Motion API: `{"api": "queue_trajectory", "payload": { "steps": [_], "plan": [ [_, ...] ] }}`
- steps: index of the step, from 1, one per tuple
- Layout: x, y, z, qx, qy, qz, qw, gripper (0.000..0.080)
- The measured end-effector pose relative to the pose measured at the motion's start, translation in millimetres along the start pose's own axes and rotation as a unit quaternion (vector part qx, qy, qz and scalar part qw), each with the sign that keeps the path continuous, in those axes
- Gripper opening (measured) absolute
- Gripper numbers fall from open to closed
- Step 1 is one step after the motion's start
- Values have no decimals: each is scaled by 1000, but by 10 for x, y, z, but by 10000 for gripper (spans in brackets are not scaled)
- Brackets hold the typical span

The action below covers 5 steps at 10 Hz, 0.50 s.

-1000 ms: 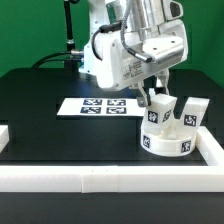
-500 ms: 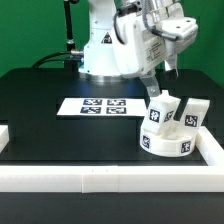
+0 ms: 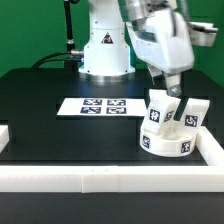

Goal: Assemble stool

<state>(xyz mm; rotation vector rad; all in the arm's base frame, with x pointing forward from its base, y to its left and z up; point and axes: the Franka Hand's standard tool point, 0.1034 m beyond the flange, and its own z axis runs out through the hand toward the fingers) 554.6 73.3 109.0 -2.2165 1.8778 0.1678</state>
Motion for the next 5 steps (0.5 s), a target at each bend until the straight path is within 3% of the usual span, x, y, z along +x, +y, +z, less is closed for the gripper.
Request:
{"api": "queue_trajectory", "payload": {
  "steps": [3, 5],
  "plan": [
    [-94, -17, 142, -13, 1, -201, 980, 649],
    [-55, -14, 131, -15, 3, -300, 954, 649]
  ]
}}
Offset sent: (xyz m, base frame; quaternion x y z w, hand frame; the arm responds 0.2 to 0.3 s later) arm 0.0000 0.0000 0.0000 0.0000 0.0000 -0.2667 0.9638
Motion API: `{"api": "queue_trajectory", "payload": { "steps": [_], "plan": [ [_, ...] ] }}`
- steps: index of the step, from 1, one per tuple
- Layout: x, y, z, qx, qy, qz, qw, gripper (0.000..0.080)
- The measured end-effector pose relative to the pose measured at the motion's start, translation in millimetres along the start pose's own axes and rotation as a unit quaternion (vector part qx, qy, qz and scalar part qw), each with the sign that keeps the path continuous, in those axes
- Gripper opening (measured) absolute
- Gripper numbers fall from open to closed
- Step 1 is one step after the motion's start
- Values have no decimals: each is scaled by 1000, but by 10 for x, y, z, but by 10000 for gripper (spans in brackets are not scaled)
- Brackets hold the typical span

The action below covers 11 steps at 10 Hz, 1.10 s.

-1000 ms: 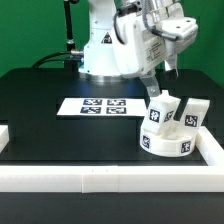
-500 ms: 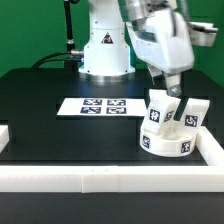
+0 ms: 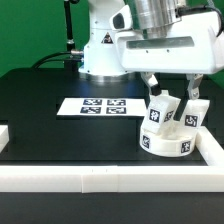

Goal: Assemble stool

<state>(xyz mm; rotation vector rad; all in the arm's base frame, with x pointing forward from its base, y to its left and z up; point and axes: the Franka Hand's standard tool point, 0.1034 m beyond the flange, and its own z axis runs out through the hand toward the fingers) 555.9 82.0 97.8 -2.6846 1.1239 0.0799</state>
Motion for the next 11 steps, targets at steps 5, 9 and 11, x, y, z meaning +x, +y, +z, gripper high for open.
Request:
{"api": "queue_trajectory", "payload": {
  "steps": [5, 9, 11],
  "plan": [
    [48, 63, 4, -28, 4, -375, 927, 649],
    [152, 133, -32, -62, -5, -566, 822, 649],
    [167, 143, -19, -74, -5, -642, 763, 649]
  ]
}}
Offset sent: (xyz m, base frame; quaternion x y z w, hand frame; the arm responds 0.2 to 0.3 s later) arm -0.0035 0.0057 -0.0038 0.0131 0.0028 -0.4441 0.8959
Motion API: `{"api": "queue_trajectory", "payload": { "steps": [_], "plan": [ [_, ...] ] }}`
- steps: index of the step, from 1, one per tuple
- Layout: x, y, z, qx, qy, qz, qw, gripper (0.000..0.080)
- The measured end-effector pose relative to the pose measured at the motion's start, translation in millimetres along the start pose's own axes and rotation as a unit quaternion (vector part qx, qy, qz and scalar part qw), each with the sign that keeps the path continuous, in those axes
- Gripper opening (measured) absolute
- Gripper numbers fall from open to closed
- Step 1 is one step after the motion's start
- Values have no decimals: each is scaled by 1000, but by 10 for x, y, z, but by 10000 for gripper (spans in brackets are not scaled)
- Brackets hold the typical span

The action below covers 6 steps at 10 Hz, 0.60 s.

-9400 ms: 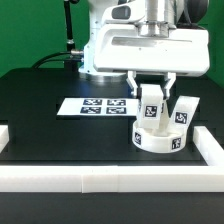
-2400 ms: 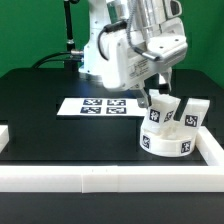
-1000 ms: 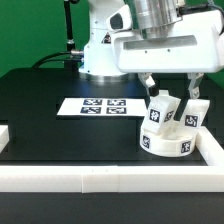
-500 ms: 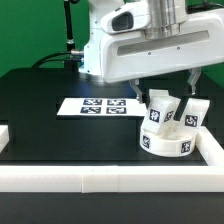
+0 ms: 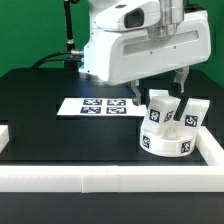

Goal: Assemble stool

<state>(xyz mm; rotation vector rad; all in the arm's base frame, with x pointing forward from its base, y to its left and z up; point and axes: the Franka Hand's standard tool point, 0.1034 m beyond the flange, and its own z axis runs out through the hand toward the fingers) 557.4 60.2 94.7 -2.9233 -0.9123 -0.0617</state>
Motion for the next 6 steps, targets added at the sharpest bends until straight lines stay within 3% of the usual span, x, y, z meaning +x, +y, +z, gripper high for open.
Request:
{"api": "queue_trajectory", "payload": {
  "steps": [1, 6],
  "plan": [
    [5, -4, 23, -7, 2, -24, 1000, 649],
    [1, -30, 106, -9, -2, 4, 1000, 649]
  ]
}}
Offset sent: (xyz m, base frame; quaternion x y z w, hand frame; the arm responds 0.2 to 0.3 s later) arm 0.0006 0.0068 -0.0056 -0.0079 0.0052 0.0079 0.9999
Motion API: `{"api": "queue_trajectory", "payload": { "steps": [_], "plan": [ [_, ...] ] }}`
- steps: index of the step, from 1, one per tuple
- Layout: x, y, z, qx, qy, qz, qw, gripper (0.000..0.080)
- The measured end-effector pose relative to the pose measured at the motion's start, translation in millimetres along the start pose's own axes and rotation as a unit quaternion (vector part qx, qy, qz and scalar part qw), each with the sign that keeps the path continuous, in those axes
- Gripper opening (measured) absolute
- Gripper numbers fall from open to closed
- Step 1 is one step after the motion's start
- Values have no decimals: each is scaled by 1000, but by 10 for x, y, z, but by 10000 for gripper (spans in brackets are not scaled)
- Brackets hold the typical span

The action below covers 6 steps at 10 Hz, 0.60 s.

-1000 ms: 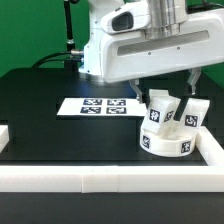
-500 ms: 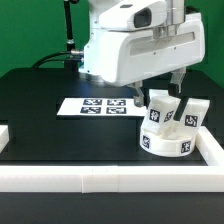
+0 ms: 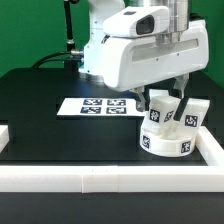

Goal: Assemble stool

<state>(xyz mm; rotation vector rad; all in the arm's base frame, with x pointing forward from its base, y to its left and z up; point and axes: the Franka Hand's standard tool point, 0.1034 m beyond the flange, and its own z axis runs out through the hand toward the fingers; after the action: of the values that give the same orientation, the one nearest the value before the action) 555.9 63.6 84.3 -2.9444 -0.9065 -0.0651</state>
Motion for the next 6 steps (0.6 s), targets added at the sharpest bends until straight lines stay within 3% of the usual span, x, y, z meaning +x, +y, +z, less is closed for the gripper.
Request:
{"api": "queue_trajectory", "payload": {
  "steps": [2, 3, 4, 6],
  "plan": [
    [-20, 32, 0, 0, 0, 5, 1000, 391],
    [-21, 33, 0, 0, 0, 21, 1000, 391],
    [-23, 37, 0, -1, 0, 35, 999, 335],
    [-23, 36, 2, 0, 0, 92, 996, 335]
  ]
}}
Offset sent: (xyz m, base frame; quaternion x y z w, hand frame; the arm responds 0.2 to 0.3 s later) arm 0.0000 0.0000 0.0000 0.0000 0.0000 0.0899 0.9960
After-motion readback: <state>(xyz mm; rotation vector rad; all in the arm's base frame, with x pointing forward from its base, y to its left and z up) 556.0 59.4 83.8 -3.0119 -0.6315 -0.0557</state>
